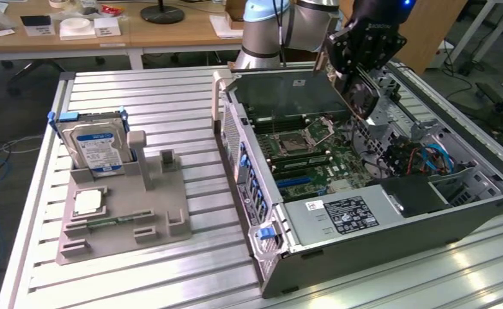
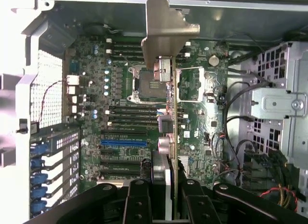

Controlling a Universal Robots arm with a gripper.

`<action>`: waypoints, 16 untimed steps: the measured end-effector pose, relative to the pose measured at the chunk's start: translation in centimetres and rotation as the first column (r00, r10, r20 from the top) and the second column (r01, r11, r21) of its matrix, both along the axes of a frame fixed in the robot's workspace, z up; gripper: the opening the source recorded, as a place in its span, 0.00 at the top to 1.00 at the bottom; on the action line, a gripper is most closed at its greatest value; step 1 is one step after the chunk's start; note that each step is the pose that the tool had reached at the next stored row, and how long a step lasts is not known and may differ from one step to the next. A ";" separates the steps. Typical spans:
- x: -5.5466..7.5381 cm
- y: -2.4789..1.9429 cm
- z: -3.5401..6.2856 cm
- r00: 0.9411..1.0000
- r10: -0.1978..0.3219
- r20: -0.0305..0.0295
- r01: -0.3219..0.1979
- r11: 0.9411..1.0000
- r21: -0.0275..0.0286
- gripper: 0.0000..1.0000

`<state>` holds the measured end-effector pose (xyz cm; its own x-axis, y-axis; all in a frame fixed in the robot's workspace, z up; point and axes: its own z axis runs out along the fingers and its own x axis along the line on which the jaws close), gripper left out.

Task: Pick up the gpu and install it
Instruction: 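Insert the gpu into the slot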

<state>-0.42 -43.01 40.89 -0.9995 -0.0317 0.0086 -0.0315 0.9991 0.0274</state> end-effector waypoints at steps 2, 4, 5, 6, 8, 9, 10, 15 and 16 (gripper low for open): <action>0.0 0.00 0.00 1.000 0.031 0.000 -0.031 1.000 0.000 0.72; 0.0 0.00 0.00 0.998 0.062 0.000 -0.062 0.998 0.000 0.72; 0.0 0.00 0.00 0.997 0.079 0.000 -0.079 0.997 0.000 0.72; 0.0 0.00 0.00 0.995 0.097 0.000 -0.097 0.995 0.000 0.72; 0.0 0.00 0.00 0.991 0.131 0.000 -0.131 0.991 0.000 0.72; 0.0 0.00 0.00 0.989 0.149 0.000 -0.149 0.989 0.000 0.72; 0.0 0.00 -0.01 0.986 0.166 0.000 -0.166 0.986 0.000 0.72; 0.0 0.00 0.00 0.967 0.254 0.000 -0.254 0.967 0.000 0.72; 0.0 0.00 0.00 0.962 0.273 0.000 -0.273 0.962 0.000 0.72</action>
